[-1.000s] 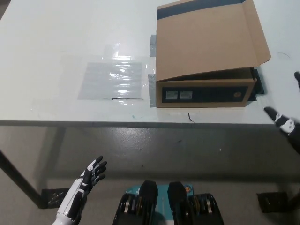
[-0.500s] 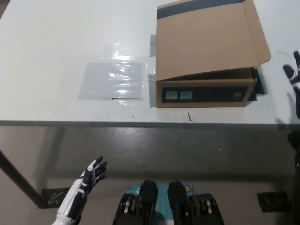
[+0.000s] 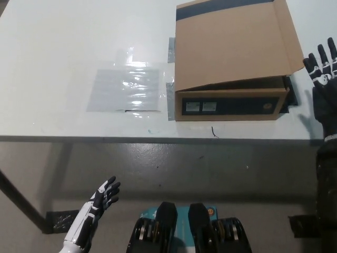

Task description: A small storage box is placed at the center of the table and the robot uses its right hand to slide under its lid and push it upwards to open it

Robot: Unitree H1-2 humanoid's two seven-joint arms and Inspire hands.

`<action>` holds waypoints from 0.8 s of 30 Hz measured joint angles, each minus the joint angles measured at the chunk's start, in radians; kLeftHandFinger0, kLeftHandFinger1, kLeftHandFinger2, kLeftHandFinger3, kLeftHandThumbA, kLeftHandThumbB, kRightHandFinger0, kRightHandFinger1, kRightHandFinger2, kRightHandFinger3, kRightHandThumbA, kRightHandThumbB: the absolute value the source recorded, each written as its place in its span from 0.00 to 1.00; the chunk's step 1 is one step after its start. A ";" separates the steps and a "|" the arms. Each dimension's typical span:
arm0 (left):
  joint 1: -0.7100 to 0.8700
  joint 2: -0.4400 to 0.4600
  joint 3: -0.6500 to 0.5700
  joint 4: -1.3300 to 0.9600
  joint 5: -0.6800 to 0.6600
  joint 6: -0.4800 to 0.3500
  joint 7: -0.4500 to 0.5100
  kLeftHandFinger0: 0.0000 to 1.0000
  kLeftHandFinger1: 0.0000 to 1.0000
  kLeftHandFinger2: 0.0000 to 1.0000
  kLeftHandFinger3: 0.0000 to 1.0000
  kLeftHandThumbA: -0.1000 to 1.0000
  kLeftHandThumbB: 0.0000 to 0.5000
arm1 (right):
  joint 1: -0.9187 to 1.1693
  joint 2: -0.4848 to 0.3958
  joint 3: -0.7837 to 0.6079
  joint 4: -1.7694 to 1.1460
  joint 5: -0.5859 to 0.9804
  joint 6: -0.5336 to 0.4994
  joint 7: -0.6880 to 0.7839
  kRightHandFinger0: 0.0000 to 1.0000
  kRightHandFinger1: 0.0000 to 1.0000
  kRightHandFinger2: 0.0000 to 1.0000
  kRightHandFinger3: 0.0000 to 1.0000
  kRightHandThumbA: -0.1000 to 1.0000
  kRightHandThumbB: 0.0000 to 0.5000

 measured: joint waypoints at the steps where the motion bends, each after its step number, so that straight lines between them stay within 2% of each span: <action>1: 0.000 0.000 0.000 0.000 0.000 0.000 0.000 1.00 1.00 1.00 1.00 1.00 0.66 | -0.004 0.002 0.000 0.006 0.000 0.000 0.000 1.00 1.00 1.00 1.00 1.00 0.57; 5: 0.000 0.000 0.000 0.000 0.000 0.000 0.000 1.00 1.00 1.00 1.00 1.00 0.65 | -0.030 0.004 -0.004 0.070 0.004 -0.001 0.005 1.00 1.00 1.00 1.00 1.00 0.63; 10: -0.001 0.000 0.000 0.000 -0.001 0.000 -0.001 1.00 1.00 1.00 1.00 1.00 0.62 | -0.048 0.006 -0.010 0.112 0.010 -0.003 0.017 1.00 1.00 1.00 1.00 1.00 0.58; 18: -0.003 0.000 0.000 0.000 0.000 -0.001 -0.001 1.00 1.00 1.00 1.00 1.00 0.63 | -0.061 0.030 -0.007 0.103 0.016 0.000 0.024 1.00 1.00 1.00 1.00 1.00 0.51; 24: -0.003 0.000 0.000 0.002 0.000 -0.005 -0.001 1.00 1.00 1.00 1.00 1.00 0.63 | -0.062 0.065 0.003 0.082 0.016 0.008 0.023 1.00 1.00 1.00 1.00 1.00 0.59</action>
